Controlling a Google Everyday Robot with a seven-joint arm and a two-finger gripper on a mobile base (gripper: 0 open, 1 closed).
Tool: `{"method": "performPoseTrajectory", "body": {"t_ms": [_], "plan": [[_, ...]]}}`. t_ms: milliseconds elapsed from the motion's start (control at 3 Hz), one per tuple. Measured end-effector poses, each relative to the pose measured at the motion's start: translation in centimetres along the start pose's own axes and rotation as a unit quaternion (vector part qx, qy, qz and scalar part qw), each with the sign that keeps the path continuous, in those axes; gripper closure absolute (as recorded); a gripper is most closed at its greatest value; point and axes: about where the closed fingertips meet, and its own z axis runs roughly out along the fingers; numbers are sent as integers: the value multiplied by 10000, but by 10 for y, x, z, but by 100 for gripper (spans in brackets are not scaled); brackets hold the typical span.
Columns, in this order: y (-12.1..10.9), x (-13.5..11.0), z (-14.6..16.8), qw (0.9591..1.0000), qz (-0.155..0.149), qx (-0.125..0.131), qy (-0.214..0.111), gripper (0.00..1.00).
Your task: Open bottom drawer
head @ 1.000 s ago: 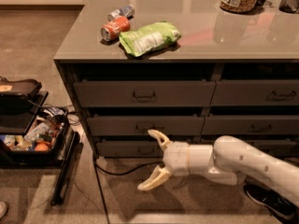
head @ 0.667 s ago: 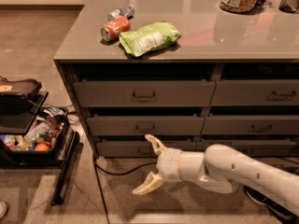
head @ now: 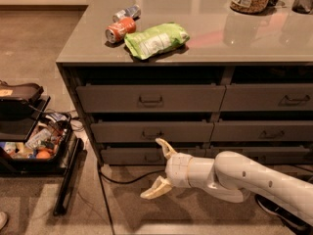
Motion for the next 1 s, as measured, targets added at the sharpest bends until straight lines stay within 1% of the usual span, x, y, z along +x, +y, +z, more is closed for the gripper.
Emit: {"method": "performPoseTrajectory", "body": {"t_ms": [333, 667, 1000], "plan": [[-5, 4, 3, 9993, -91, 194, 314, 0], [57, 61, 23, 9783, -352, 67, 2043, 0], [82, 104, 15, 9573, -54, 191, 2885, 0]]}}
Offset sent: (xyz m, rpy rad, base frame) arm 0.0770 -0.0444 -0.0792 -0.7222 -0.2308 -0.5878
